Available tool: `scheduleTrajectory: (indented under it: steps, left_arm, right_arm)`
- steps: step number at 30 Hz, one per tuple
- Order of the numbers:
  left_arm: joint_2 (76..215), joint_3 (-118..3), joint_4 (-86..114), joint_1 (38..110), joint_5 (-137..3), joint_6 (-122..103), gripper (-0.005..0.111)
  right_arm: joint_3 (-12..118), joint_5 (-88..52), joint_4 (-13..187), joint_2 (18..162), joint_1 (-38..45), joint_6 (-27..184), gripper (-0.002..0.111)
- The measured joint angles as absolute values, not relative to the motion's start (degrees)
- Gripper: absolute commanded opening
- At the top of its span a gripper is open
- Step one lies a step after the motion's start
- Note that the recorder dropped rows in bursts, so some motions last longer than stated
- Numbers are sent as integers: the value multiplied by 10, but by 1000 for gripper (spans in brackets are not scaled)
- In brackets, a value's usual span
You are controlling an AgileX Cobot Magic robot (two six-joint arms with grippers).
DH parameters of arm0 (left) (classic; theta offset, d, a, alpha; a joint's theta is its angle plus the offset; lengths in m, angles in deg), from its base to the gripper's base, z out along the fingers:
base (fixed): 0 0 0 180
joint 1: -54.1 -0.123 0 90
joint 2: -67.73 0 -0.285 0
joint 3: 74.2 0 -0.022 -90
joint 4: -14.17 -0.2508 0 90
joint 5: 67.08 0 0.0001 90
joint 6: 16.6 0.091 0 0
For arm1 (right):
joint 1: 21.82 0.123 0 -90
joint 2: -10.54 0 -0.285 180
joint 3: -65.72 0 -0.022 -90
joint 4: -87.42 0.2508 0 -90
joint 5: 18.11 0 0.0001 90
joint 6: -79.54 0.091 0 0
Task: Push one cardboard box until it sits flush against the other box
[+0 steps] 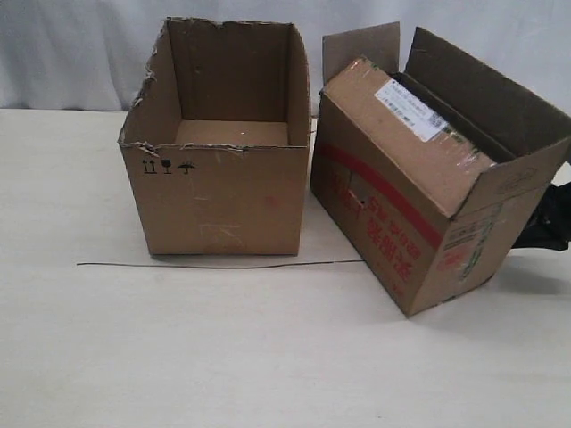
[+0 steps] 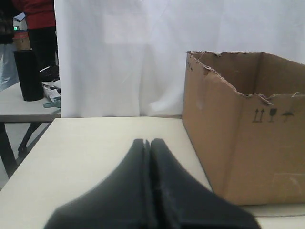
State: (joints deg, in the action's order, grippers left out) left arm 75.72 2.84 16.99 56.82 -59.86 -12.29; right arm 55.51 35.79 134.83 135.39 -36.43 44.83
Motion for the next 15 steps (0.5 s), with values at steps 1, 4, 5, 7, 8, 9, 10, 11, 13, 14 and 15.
scheduleTrajectory:
  steps: [1, 4, 5, 7, 8, 9, 10, 11, 13, 14, 15]
  left_arm:
    - [757, 28, 170, 568, -599, -123, 0]
    - [757, 28, 170, 568, -599, -123, 0]
    - [757, 28, 170, 568, -599, -123, 0]
    - [757, 28, 170, 568, -599, -123, 0]
    - [757, 28, 170, 568, -599, -123, 0]
    - [757, 28, 170, 568, -599, -123, 0]
    - [757, 28, 170, 568, -599, -123, 0]
    - [757, 28, 170, 568, -599, -123, 0]
    - [757, 28, 170, 568, -599, -123, 0]
    - [757, 28, 170, 568, -599, -123, 0]
    - [757, 28, 170, 568, -599, -123, 0]
  right_arm:
    - [548, 357, 1357, 1354, -355, 442, 5]
    - [540, 349, 1372, 1354, -327, 433, 5]
    - [540, 343, 1377, 1354, -320, 432, 5]
    - [540, 332, 1391, 1354, -307, 432, 5]
    - [540, 327, 1398, 1354, -304, 432, 5]
    - [540, 321, 1405, 1354, -301, 432, 5]
    - [540, 317, 1410, 1354, -299, 432, 5]
    - [540, 313, 1416, 1354, -297, 430, 5]
    - [540, 306, 1432, 1355, -294, 425, 5]
    - [540, 305, 1440, 1357, -291, 421, 5]
    - [540, 304, 1447, 1360, -289, 418, 5]
